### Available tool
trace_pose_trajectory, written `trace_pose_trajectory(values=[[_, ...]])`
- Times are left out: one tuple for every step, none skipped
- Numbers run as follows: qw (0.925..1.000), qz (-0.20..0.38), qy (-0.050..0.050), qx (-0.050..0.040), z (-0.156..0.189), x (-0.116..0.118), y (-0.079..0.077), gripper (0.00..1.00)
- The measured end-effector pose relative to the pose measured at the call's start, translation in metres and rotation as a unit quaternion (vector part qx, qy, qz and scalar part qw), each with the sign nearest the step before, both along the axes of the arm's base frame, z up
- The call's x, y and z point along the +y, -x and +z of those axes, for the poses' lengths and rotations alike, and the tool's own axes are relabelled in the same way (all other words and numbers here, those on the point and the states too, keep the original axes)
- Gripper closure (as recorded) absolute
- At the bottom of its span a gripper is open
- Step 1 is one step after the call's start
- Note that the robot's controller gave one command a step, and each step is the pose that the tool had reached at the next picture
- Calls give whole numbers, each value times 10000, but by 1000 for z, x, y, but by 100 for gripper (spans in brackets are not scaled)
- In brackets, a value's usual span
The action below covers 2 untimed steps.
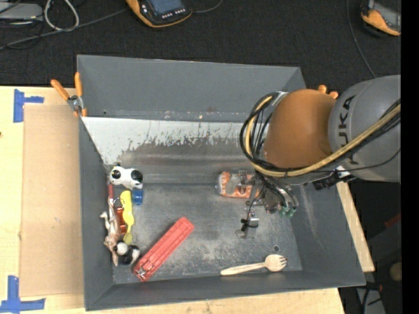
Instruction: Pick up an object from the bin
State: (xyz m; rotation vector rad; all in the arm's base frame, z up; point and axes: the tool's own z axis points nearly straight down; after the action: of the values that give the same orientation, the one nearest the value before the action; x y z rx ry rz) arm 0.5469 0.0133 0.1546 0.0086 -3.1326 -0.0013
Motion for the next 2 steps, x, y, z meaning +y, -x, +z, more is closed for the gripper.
trace_pose_trajectory(values=[[10000, -2, 0, -37, 4, 0, -2, 0], [9983, 581, -3, -56, -63, -44, -40, 0]])
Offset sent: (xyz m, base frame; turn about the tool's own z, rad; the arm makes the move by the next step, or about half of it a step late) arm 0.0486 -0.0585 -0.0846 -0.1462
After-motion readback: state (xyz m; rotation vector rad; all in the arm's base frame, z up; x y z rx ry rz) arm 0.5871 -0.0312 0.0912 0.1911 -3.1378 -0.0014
